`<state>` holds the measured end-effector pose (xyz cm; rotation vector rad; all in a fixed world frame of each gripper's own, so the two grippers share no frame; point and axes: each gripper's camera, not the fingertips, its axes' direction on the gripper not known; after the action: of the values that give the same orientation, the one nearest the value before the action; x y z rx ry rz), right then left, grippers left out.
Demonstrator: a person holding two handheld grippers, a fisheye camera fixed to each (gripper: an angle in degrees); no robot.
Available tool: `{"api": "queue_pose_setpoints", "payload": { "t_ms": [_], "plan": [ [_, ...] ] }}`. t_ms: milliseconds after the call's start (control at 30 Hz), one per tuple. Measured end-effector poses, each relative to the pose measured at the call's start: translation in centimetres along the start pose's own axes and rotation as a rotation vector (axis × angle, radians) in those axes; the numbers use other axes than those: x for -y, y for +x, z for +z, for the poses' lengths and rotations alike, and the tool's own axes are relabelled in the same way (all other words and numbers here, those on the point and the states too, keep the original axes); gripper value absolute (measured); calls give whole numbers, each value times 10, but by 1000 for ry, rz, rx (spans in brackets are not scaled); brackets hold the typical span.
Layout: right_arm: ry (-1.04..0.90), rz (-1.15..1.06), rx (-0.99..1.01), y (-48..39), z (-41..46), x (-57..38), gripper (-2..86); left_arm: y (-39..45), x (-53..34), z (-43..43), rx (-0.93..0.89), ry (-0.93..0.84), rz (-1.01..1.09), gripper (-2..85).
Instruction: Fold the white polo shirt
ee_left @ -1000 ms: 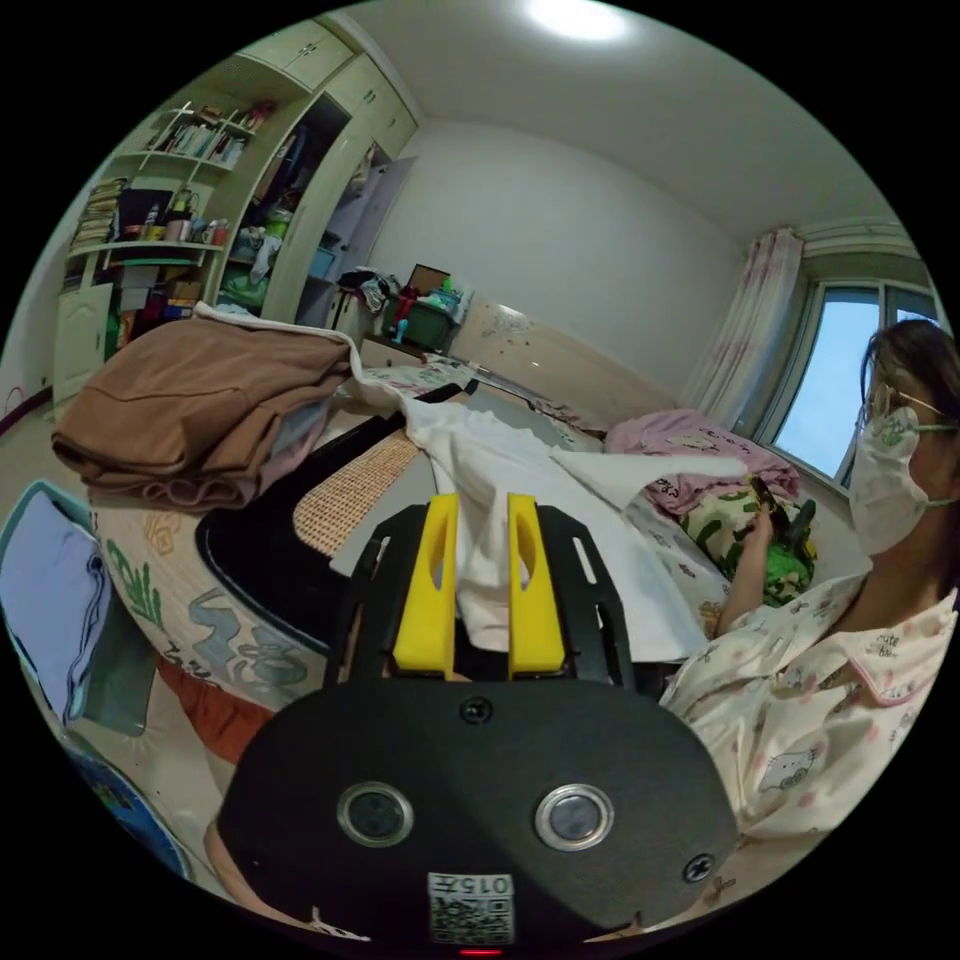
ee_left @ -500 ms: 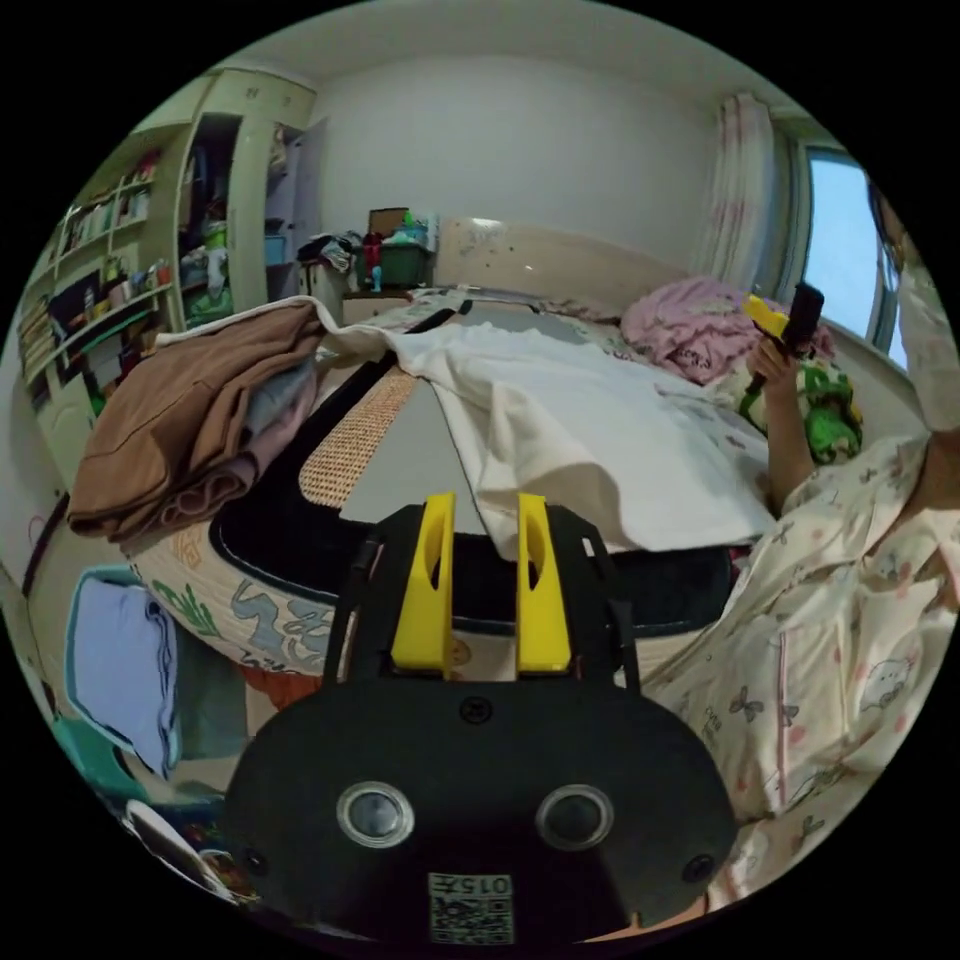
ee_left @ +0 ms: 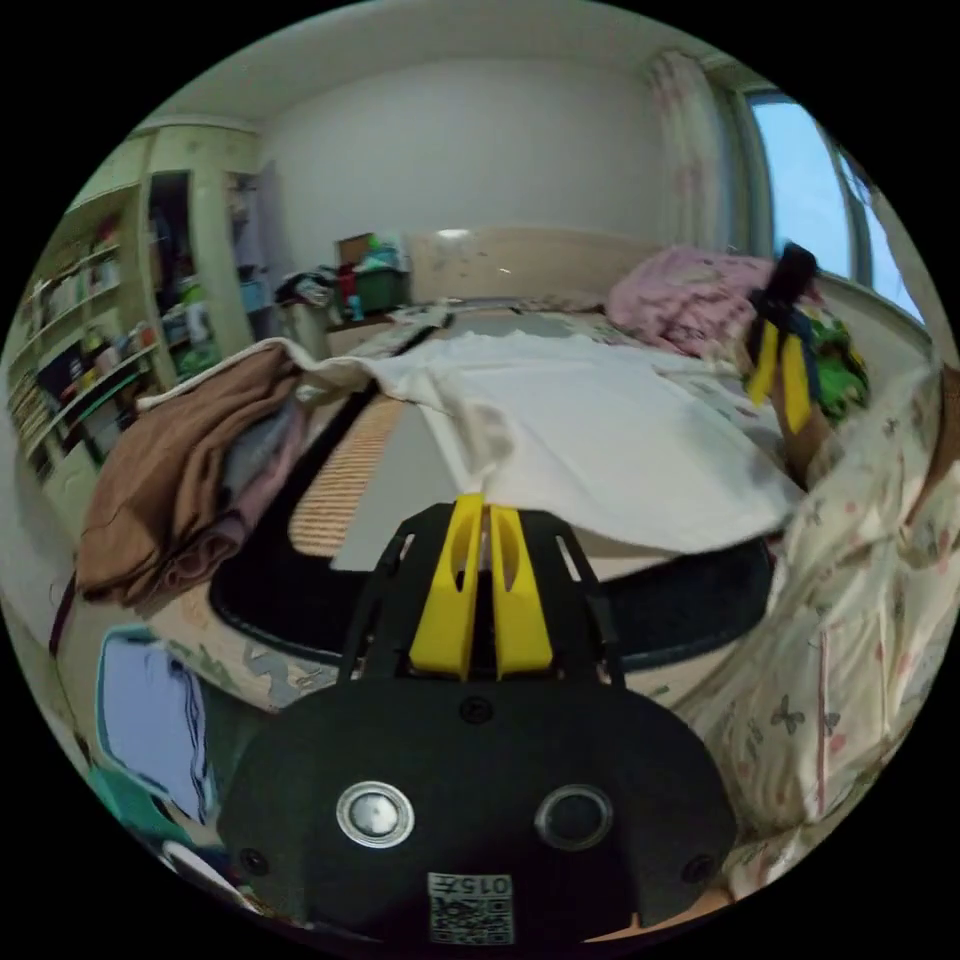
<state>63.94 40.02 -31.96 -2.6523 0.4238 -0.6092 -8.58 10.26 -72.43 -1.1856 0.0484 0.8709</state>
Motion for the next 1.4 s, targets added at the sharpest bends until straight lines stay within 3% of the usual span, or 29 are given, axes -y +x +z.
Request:
{"api": "queue_pose_setpoints", "payload": {
  "t_ms": [133,433,533,667,800,933,1167,1400],
  "plan": [
    [-59,9,59,0,6,6,95,-62,-19,-31,57,133,-227,4],
    [-134,31,152,-3,4,31,124,-40,-46,-51,24,112,-166,54],
    [-151,-9,153,-14,-2,50,133,-41,-51,-54,-24,72,-207,96],
    [-277,-62,218,-26,6,66,131,-53,-53,-40,-22,41,-288,102],
    [-261,-38,216,-28,-11,71,109,-56,-42,-4,-111,-36,-319,96],
    [-272,-68,154,-39,-27,74,47,-31,-26,-11,11,-57,-211,23],
    [-174,-159,152,-64,-90,71,1,-49,-7,-81,218,102,-231,6],
    [-173,-257,274,-74,-122,82,-2,-32,12,-72,376,-22,-128,5]
  ]
}}
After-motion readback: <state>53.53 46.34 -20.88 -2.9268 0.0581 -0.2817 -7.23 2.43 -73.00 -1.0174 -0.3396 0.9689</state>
